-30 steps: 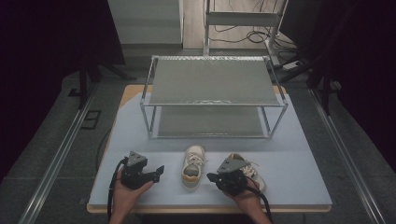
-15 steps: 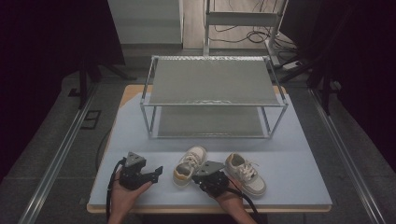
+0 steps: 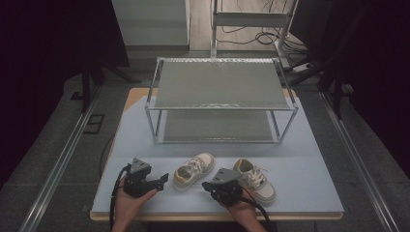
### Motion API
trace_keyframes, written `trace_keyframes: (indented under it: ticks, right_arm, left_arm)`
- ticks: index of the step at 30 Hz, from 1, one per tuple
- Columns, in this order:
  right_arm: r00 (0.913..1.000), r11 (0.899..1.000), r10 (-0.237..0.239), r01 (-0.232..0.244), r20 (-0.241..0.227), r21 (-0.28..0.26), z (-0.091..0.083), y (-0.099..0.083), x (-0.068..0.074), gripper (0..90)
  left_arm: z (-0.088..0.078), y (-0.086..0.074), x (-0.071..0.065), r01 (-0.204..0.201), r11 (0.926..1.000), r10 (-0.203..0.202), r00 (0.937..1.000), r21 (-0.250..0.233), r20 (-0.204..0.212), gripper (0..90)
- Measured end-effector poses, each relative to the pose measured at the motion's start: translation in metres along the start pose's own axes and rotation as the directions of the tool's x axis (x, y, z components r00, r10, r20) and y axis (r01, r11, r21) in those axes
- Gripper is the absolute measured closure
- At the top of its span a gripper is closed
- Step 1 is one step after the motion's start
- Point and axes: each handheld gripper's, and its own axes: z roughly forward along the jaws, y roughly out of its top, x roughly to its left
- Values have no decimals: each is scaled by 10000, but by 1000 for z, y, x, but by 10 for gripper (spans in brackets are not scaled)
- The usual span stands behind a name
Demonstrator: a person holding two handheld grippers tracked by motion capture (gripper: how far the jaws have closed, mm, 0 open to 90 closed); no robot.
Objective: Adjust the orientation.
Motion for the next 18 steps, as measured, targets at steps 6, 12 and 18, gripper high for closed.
trace_keyframes:
  ticks: [6,12,18]
  right_arm:
    - [9977,9991,388,-379,548,-168,-39,-30,-6,892]
    - [9858,9904,1350,-1313,1003,-430,-76,-64,-22,892]
    - [9761,9825,1851,-1817,1137,-398,-96,-89,-28,892]
  left_arm:
    - [-2,-1,2,39,10000,-40,10000,-13,-57,260]
    - [0,-1,3,71,10000,-71,9999,51,-92,259]
    - [2,-2,2,48,9998,-47,10000,172,-85,258]
